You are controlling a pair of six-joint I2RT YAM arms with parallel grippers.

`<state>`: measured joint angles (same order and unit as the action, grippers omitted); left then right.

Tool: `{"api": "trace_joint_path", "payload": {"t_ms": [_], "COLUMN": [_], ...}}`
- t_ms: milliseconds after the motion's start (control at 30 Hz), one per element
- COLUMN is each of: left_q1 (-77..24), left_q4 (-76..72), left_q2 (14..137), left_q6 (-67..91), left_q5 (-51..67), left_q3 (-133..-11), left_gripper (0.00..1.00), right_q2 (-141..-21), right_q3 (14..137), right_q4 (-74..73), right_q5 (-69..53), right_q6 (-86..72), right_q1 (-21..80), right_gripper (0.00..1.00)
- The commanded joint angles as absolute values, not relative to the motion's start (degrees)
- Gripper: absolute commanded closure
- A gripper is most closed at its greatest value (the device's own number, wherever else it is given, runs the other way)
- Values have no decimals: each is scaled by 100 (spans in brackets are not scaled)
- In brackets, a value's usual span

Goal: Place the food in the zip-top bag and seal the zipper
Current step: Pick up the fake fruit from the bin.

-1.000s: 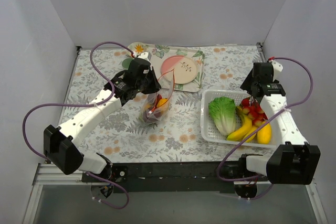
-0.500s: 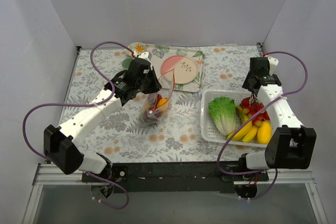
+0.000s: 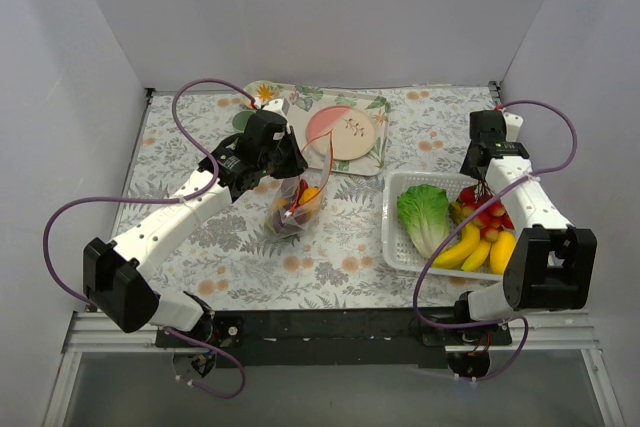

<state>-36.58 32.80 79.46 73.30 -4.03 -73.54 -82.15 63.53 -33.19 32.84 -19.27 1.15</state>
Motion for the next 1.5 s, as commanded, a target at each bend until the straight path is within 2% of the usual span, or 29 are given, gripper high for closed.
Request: {"api": "trace_joint_path", "payload": {"t_ms": [0, 200, 233, 300, 433, 500, 533, 567, 633, 1033, 1267, 1467], "left_q1": [-3656, -3656, -3656, -3656, -3656, -3656, -3656, -3656, -3656, -3656, -3656, -3656], "left_q4": [3199, 3225, 3217, 3217, 3217, 3226, 3234, 3234, 3234, 3243, 3261, 3270], "left_q2": [7937, 7928, 7928, 7919, 7919, 7919, 7919, 7919, 7919, 7954, 7954, 7954], "left_q6": [7269, 7269, 7260, 7269, 7269, 7269, 7269, 7269, 7269, 7286, 7304, 7339], "left_q5": [-413, -413, -413, -422, -422, -431, -431, -431, -431, -457, -483, -492], "left_q3": [-7277, -7295, -7286, -7286, -7286, -7286, -7286, -7286, -7304, -7304, -7321, -7339], "left_gripper": [100, 100, 100, 100, 100, 100, 100, 100, 100, 100, 100, 100], "right_q2": [-8314, -8376, -8385, -8376, -8271, -8174, -8148, -8095, -8016, -7322, -6935, -6838], "right_q3": [6320, 6223, 6223, 6249, 6319, 6372, 6398, 6416, 6469, 6556, 7127, 8076], "right_q4": [-3243, -3164, -3164, -3190, -3331, -3392, -3471, -3506, -3621, -4095, -4578, -5062], "right_q5": [3515, 3551, 3586, 3638, 3718, 3735, 3735, 3735, 3753, 3735, 3709, 3630], "right_q6": [-1854, -1846, -1846, -1837, -1828, -1828, -1819, -1819, -1828, -1793, -1732, -1731], "right_q1": [141, 141, 149, 158, 184, 193, 193, 202, 211, 264, 308, 526], "right_gripper": [35, 44, 52, 58, 79, 84, 93, 96, 99, 99, 99, 99]}}
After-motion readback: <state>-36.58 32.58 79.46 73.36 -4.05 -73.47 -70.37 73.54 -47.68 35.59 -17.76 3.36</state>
